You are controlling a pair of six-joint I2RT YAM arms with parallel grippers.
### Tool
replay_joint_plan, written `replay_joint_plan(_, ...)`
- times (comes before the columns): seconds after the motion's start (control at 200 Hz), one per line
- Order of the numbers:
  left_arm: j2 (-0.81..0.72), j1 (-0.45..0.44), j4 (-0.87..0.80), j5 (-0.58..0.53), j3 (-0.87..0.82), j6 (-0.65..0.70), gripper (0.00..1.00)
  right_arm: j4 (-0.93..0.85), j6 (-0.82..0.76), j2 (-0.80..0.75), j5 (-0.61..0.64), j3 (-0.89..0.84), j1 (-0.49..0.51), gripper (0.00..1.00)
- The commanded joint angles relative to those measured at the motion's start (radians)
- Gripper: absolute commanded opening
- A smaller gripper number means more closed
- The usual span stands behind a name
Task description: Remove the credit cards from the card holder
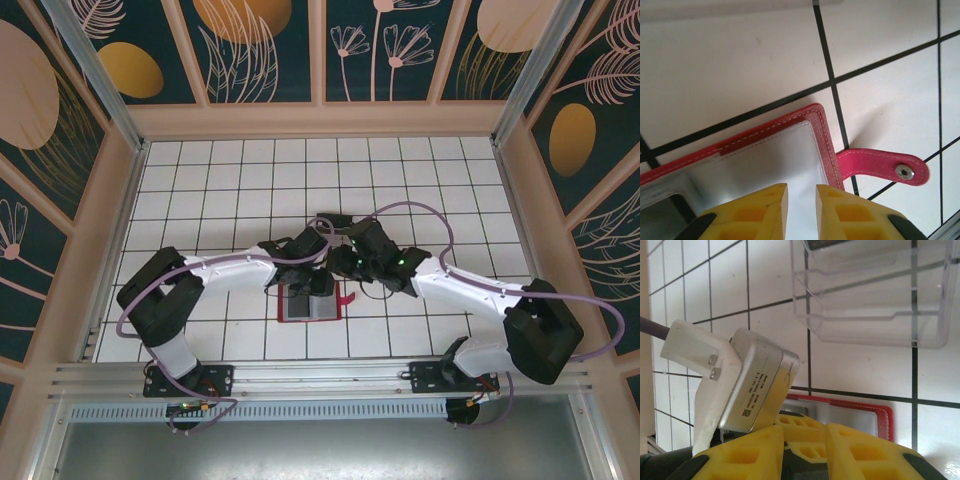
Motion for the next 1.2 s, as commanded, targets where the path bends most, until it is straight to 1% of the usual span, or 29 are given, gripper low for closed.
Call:
replay_joint_plan(0.0,-0.067,0.001,-0.011,-0.055,0.029,-0.008,0.24,-0.005,-0.027,-0.022,-0.008,0.019,0.003,0.29)
replay_joint_plan(0.175,-0.118,0.019,0.012,-0.071,-0.008,-0.027,0.24,-0.003,-0.031,-0.039,-0.01,0.035,0.003,0.29)
replay_joint_plan(0.205,-0.128,0.024,0.013,-0.073,-0.036,-0.027,0.24,-0.003,-0.032,-0.039,-0.014,0.038,0.003,0.29)
replay_joint_plan(0.445,-0.224,0.102,0.032,-0.064,-0.119,-0.023,0.24,0.026,-0.036,-0.007,-0.084,0.047,0.009,0.29)
replay_joint_plan(0.606,-0.273,0.147,0.021,-0.072,-0.16,0.007,0.24,0.029,-0.062,0.056,-0.129,0.089,0.03,0.29)
replay_joint_plan(0.706,-0.298,0.183,0.037,-0.063,-0.207,0.015,0.24,0.037,-0.075,0.115,-0.179,0.115,0.047,0.29)
replay_joint_plan(0.896,-0.318,0.226,0.038,-0.053,-0.272,0.029,0.24,0.074,-0.048,0.197,-0.233,0.127,0.09,0.27)
replay_joint_plan(1.041,-0.335,0.239,0.061,-0.039,-0.327,0.024,0.23,0.115,-0.02,0.248,-0.267,0.096,0.102,0.26)
replay_joint_plan(1.196,-0.332,0.24,0.077,-0.001,-0.353,0.025,0.23,0.141,-0.021,0.291,-0.298,0.076,0.1,0.21)
